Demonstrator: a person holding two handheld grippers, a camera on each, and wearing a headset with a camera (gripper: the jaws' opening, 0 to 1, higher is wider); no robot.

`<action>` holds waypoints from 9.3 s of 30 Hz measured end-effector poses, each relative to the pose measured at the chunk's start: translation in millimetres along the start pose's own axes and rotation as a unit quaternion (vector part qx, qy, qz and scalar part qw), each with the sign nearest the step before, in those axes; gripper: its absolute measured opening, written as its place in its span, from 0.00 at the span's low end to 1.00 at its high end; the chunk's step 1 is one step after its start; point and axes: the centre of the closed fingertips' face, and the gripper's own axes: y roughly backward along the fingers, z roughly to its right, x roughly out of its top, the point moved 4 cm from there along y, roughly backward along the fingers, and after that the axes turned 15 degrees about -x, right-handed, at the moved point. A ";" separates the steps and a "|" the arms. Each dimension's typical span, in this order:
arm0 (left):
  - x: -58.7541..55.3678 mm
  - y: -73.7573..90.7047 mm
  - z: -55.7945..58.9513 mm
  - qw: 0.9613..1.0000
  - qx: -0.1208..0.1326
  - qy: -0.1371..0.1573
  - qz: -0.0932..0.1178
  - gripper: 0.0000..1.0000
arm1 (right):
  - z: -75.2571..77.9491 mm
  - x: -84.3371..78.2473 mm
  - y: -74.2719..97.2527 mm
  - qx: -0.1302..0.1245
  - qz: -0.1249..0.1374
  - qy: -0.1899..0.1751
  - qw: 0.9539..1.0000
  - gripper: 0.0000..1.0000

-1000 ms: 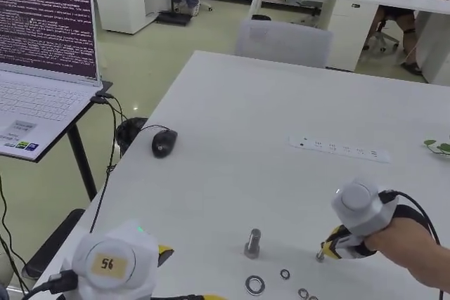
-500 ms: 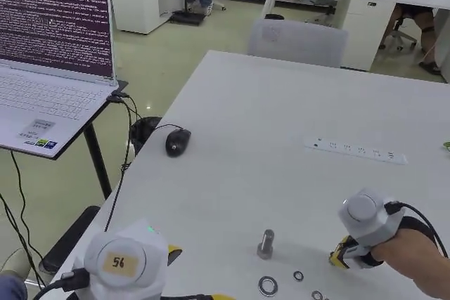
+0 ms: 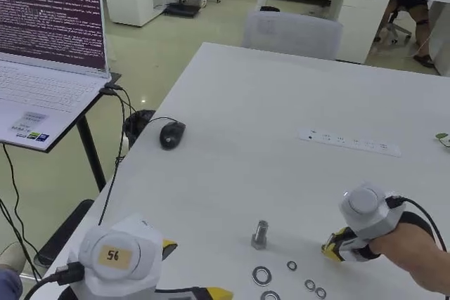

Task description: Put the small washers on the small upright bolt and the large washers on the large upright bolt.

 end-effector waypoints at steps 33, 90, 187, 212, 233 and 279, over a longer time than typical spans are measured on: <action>8.1 -6.7 11.8 1.000 -0.019 -0.022 -0.002 0.70 | -81.9 -19.4 14.2 0.063 0.030 0.106 0.992 0.22; 3.7 -3.5 14.6 1.000 -0.011 -0.017 -0.001 0.69 | -107.1 19.6 0.3 0.090 0.030 0.186 0.978 0.19; 10.7 -9.6 15.1 1.000 -0.017 -0.021 -0.003 0.69 | 8.2 31.5 29.1 -0.007 0.026 0.076 0.997 0.14; 5.6 -6.5 13.2 1.000 -0.011 -0.016 -0.005 0.69 | 0.8 24.6 4.9 0.001 -0.002 0.087 0.996 0.14; 4.6 -4.1 13.1 1.000 -0.005 -0.011 -0.002 0.69 | 5.1 3.9 2.0 -0.014 0.002 0.029 0.999 0.19; 8.6 -7.8 22.3 1.000 -0.015 -0.024 -0.005 0.69 | -83.7 24.2 -8.6 0.056 0.031 0.102 0.993 0.18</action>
